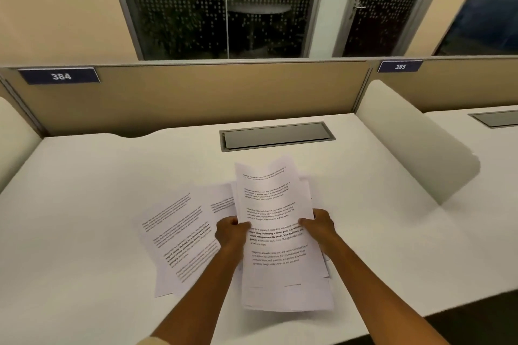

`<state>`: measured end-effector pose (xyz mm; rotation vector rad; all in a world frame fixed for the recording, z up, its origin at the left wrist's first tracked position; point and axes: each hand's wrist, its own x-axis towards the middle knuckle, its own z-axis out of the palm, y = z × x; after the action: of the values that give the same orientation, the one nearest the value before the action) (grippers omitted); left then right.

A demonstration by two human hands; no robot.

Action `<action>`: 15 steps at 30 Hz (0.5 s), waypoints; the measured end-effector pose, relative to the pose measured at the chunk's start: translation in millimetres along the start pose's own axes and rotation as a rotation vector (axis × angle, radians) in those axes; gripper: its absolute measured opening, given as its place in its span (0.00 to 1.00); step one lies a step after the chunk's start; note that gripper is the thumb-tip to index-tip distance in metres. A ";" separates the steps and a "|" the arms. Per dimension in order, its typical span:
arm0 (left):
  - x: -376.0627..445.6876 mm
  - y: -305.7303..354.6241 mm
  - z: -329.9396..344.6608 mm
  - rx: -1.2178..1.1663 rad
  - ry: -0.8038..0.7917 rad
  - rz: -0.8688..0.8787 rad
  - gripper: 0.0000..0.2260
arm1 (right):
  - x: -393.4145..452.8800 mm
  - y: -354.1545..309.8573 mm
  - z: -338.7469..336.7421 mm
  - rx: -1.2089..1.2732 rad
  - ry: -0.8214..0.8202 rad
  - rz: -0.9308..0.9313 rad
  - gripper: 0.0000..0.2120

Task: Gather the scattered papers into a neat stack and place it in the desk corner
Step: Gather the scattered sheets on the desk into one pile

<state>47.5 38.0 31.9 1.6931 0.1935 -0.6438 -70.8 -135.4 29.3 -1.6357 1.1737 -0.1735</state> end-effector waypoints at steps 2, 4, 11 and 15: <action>0.7 0.3 17.6 0.012 -0.005 -0.001 0.05 | 7.3 5.1 -11.2 -0.025 0.025 0.012 0.15; 2.3 0.4 35.0 0.039 -0.003 -0.001 0.07 | 16.4 10.6 -22.5 -0.057 0.053 0.009 0.14; 8.2 -3.3 80.3 0.203 0.065 0.040 0.12 | 48.4 27.0 -45.1 -0.188 0.100 0.047 0.16; 12.6 -7.2 99.0 0.343 0.093 0.124 0.11 | 61.1 30.5 -49.7 -0.298 0.088 0.069 0.18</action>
<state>24.1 -56.9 10.2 2.0497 0.0440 -0.5265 -89.0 -212.6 0.1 -1.8572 1.3721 -0.0264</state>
